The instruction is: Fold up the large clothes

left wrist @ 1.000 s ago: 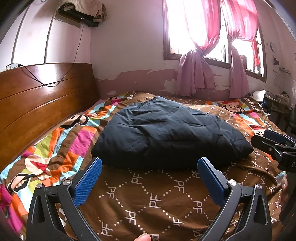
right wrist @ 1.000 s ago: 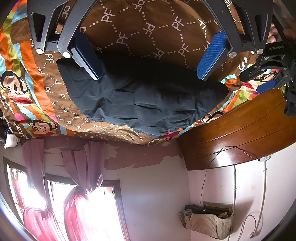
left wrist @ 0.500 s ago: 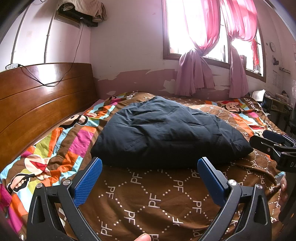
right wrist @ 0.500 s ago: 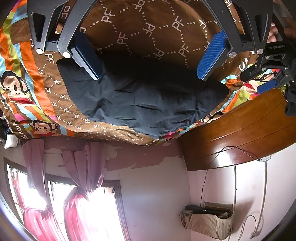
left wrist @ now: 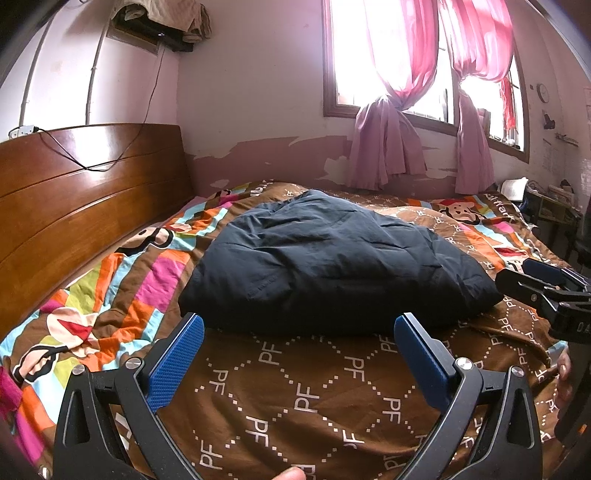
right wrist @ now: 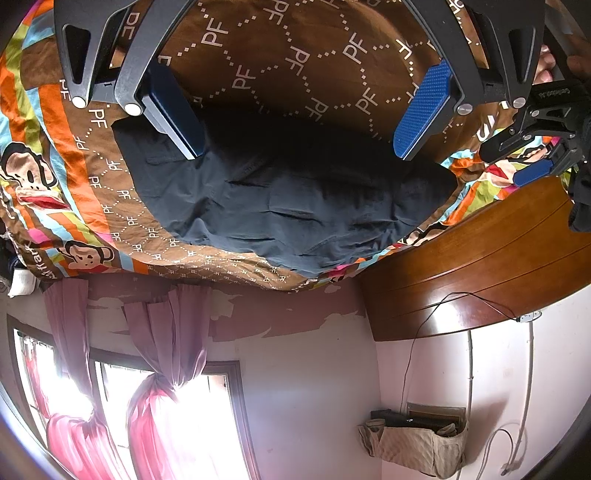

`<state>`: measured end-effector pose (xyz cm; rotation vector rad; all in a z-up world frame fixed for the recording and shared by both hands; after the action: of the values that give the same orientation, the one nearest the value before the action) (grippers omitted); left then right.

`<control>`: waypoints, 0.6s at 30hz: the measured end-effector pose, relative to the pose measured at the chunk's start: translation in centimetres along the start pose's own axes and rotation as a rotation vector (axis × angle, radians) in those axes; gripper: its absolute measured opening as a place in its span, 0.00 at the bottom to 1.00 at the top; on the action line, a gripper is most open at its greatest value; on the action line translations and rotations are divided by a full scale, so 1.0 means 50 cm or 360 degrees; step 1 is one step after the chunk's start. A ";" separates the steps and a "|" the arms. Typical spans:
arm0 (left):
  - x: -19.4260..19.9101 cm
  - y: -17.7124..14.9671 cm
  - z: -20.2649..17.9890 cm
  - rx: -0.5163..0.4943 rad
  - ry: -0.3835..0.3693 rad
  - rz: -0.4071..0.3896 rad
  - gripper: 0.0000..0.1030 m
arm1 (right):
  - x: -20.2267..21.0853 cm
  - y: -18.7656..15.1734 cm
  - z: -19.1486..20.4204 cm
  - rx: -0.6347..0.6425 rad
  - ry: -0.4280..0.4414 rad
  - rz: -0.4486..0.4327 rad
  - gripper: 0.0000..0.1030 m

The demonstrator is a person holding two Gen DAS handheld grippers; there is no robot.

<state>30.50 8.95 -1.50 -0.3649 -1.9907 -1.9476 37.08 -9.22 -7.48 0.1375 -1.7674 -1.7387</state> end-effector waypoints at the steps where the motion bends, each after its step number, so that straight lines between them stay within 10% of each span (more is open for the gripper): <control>1: -0.001 -0.001 0.001 0.0006 0.0004 0.0005 0.98 | 0.000 0.000 0.000 0.0002 -0.0001 0.0000 1.00; 18: -0.001 -0.001 0.015 -0.0002 0.0030 0.0010 0.98 | -0.004 -0.012 0.004 -0.0001 -0.0008 0.0012 1.00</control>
<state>30.48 9.70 -1.59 -0.3513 -1.9741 -1.9415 36.93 -9.05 -8.07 0.1261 -1.7690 -1.7355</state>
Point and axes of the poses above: each gripper's, at about its wrist camera, not at the fingertips, and x roughly against the way its jaws point, z to its left, y to its top, the point moved 10 cm from there along -x, roughly the way its jaws point, and after that the axes turned 2 degrees about x, right-handed, at the moved point
